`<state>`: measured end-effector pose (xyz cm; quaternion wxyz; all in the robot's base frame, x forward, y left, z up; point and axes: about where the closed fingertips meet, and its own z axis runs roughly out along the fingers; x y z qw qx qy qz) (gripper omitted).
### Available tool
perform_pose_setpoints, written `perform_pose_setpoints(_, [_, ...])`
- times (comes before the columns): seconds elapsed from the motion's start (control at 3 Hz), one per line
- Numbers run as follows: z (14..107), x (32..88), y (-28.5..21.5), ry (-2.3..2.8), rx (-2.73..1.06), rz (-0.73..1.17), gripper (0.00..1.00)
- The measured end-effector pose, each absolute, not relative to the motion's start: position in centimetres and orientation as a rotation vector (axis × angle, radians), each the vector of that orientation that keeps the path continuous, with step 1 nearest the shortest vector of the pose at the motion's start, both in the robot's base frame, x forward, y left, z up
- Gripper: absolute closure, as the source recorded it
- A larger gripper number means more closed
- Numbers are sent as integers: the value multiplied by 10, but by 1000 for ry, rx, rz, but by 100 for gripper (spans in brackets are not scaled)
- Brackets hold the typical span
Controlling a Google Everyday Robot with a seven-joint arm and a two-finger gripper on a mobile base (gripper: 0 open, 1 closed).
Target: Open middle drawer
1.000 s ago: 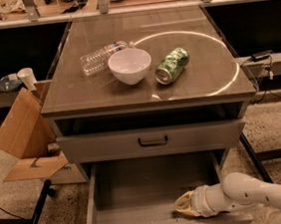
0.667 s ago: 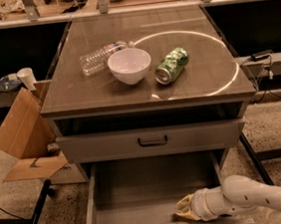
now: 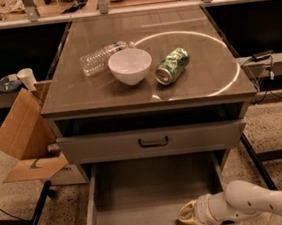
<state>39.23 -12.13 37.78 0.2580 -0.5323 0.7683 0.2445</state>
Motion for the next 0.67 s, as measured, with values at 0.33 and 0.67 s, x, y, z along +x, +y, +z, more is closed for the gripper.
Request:
perform_pose_setpoints(0.33, [374,380,-121,2094,-1452,673,100])
perform_pose_setpoints(0.67, [369,357,-124,2112,-1460,686,100])
